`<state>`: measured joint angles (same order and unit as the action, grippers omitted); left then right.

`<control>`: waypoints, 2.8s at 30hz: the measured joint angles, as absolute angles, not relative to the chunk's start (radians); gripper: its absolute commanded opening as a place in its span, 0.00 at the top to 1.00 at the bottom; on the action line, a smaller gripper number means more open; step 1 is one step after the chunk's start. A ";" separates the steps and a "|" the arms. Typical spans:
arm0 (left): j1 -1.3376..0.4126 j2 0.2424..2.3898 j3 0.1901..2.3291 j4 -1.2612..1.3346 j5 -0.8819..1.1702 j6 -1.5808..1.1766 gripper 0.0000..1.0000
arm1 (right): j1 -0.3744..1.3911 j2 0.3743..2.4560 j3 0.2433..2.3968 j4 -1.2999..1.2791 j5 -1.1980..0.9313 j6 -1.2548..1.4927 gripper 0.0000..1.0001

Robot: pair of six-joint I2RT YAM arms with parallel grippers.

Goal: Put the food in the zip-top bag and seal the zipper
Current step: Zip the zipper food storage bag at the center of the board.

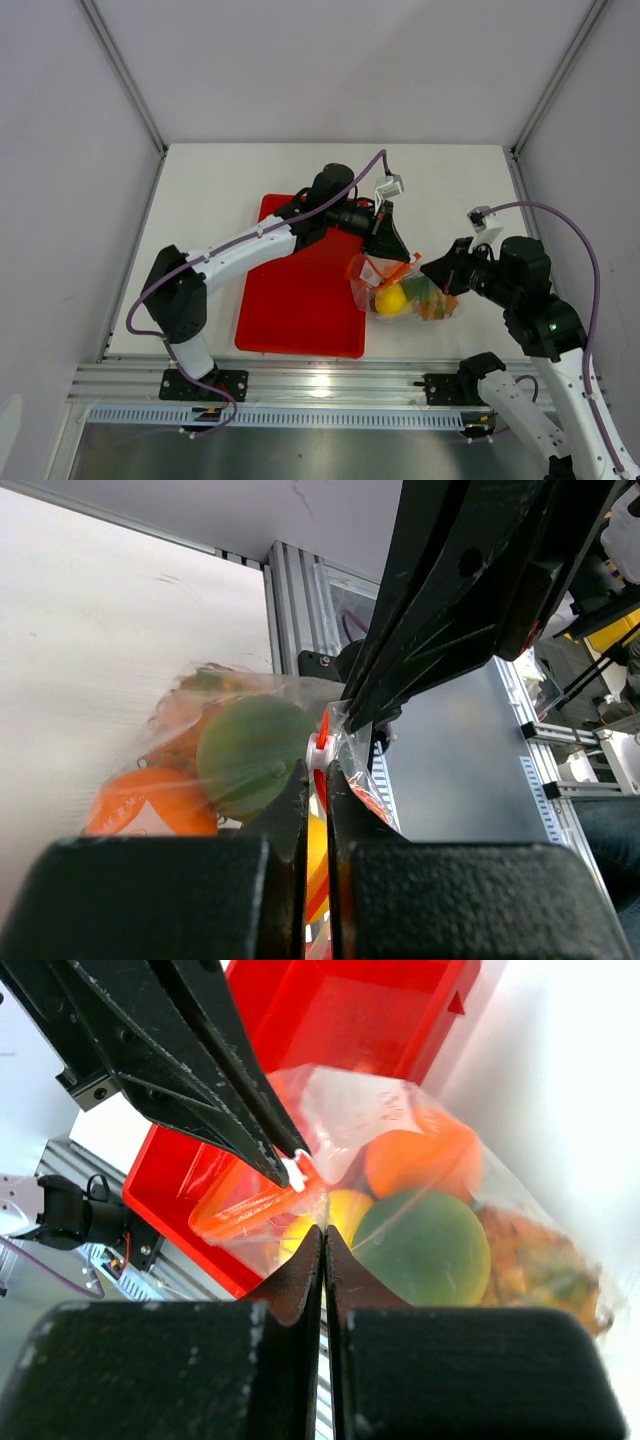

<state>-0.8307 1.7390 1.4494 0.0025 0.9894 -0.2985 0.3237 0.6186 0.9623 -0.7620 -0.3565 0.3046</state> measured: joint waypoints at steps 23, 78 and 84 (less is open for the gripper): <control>-0.799 1.718 1.413 0.118 1.063 -0.401 0.99 | 0.307 0.775 1.024 -0.771 -0.502 0.187 0.75; -0.843 1.608 1.341 -0.132 0.781 -0.226 0.99 | 0.113 0.596 0.899 -0.713 -0.368 0.366 1.00; -0.823 1.566 1.322 -0.193 0.780 -0.200 0.99 | 0.078 0.591 0.900 -0.759 -0.299 0.362 1.00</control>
